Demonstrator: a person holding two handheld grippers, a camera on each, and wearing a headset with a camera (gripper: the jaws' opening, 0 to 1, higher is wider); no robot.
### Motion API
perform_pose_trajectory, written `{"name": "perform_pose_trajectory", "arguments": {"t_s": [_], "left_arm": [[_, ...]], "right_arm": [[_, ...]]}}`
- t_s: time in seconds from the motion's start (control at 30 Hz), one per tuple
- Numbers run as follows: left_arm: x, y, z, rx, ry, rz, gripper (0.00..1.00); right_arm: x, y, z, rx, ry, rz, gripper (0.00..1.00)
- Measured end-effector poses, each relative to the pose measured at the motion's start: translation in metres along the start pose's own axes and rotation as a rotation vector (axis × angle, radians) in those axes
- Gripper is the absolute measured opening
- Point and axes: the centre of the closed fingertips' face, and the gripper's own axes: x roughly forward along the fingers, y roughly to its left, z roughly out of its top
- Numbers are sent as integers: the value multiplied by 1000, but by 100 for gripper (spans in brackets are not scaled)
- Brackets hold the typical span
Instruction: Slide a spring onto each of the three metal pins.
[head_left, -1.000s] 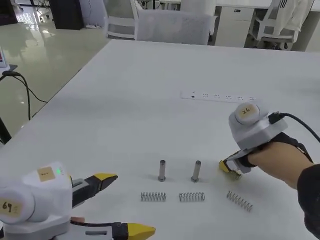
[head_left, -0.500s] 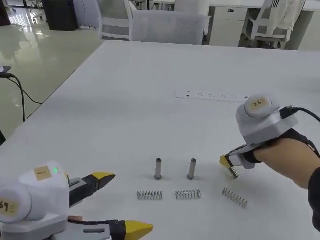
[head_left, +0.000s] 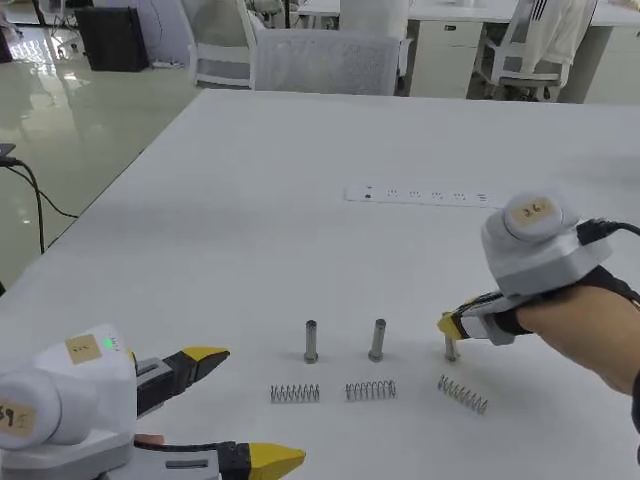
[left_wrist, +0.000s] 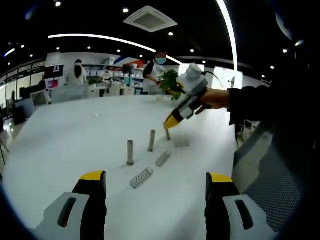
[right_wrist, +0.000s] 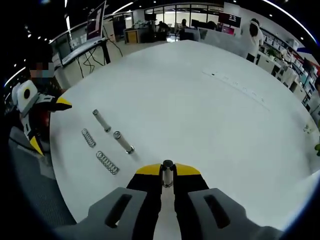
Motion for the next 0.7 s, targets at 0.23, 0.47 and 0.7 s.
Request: {"name": "perform_pose_trajectory", "arguments": {"t_s": [0.23, 0.47, 0.7], "left_arm": [[0, 0, 1, 5, 0, 0, 78], [-1, -1, 2, 9, 3, 1, 78], [-1, -2, 2, 9, 3, -1, 78]], "right_arm": [[-4, 2, -2, 7, -7, 7, 5], [-6, 0, -2, 14, -8, 4, 5], [-6, 3, -6, 25, -8, 12, 5]]}}
